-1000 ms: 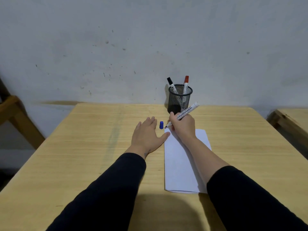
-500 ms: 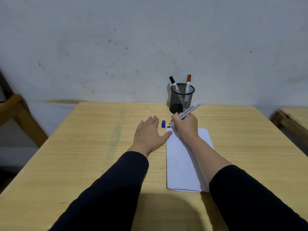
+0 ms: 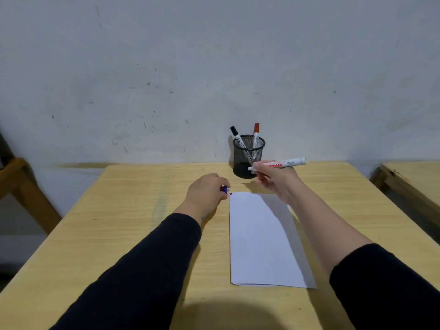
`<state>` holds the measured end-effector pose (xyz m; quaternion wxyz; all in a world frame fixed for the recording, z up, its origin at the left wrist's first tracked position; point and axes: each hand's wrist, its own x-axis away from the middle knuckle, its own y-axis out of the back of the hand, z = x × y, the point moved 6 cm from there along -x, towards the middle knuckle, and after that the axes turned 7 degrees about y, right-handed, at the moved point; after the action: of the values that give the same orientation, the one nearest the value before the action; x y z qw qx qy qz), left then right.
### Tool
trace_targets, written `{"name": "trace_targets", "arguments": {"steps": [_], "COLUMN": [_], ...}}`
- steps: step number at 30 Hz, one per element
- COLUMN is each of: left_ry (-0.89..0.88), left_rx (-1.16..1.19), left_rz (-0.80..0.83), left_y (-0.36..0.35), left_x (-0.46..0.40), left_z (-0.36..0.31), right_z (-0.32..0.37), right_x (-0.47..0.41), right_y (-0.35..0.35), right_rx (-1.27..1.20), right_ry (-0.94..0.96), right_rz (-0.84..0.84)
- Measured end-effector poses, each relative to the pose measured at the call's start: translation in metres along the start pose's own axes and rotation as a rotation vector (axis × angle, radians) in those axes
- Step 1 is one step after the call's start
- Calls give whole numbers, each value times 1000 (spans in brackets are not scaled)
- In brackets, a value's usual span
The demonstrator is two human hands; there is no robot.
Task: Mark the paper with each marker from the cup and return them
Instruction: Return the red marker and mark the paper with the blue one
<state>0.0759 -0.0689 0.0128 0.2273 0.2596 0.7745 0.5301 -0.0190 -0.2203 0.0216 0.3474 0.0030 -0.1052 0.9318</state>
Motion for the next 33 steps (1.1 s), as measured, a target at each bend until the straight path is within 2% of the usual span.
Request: {"name": "trace_targets", "arguments": {"steps": [2,6,10,15,25,33], "left_ry": [71,205,129,86,42,54], "left_rx": [189,914,1202,1272,1244,1171], "left_rz": [-12,-65,-30,4,66,-28], "left_y": [0,18,40,52,59,58], "left_x": [-1,-2,-4,-1,5,3], "left_z": [4,3,-11,-17,-28,-31], "right_z": [1,17,35,45,51,42], "right_x": [3,8,13,17,31,31], "right_y": [-1,-4,-11,-15,-25,-26], "right_rx": [-85,-100,-164,-193,-142,-159], "right_ry": [-21,48,127,180,205,188], "right_rz": [38,126,176,177,270,256]}}
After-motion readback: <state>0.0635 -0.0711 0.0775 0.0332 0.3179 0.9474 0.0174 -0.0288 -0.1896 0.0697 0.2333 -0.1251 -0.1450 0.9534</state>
